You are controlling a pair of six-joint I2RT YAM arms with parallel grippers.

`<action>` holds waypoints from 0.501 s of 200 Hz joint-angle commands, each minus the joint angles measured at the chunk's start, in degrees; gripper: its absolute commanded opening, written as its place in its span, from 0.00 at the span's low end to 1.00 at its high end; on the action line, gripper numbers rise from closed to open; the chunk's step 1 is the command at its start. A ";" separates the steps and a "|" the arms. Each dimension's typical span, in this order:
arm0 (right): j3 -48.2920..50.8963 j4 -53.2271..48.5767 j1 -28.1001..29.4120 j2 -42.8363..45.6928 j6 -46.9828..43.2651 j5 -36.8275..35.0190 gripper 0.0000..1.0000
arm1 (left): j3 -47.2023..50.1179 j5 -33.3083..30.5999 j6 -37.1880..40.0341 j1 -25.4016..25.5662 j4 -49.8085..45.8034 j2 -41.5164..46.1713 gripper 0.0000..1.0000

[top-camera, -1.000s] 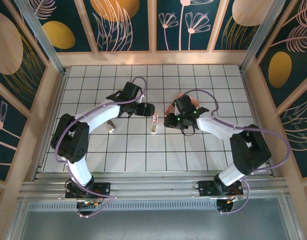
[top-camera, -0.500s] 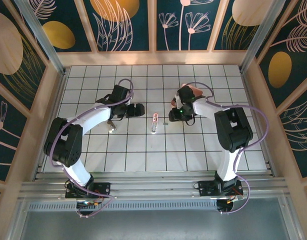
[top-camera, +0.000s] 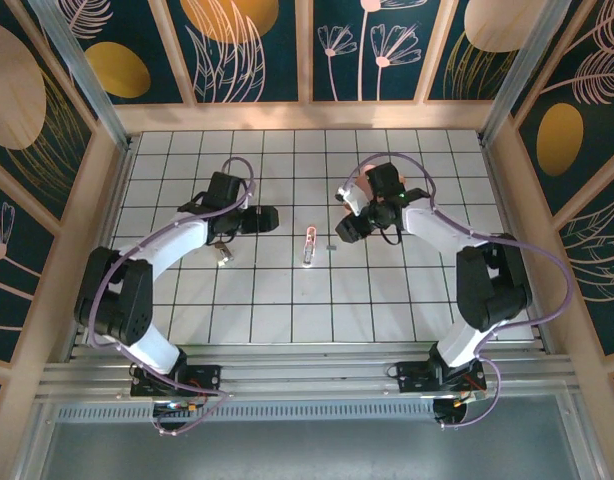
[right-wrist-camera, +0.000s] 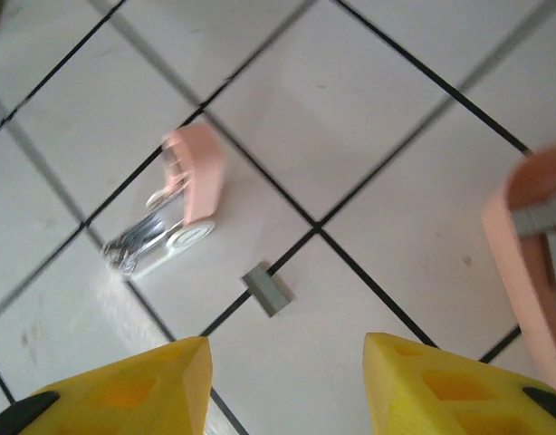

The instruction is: Load the staples into the stapler

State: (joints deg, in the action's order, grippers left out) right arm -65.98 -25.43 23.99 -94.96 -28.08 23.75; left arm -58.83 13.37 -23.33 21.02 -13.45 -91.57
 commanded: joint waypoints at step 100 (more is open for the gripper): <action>-12.19 -10.83 2.28 -16.77 -40.84 0.16 0.48 | 11.55 8.37 16.99 -0.45 11.18 12.54 0.82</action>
State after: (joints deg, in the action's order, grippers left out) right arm -75.77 -33.76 24.95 -109.95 -64.82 24.10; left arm -47.42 19.55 -9.96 20.88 -3.25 -78.78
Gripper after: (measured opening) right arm 0.483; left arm 0.828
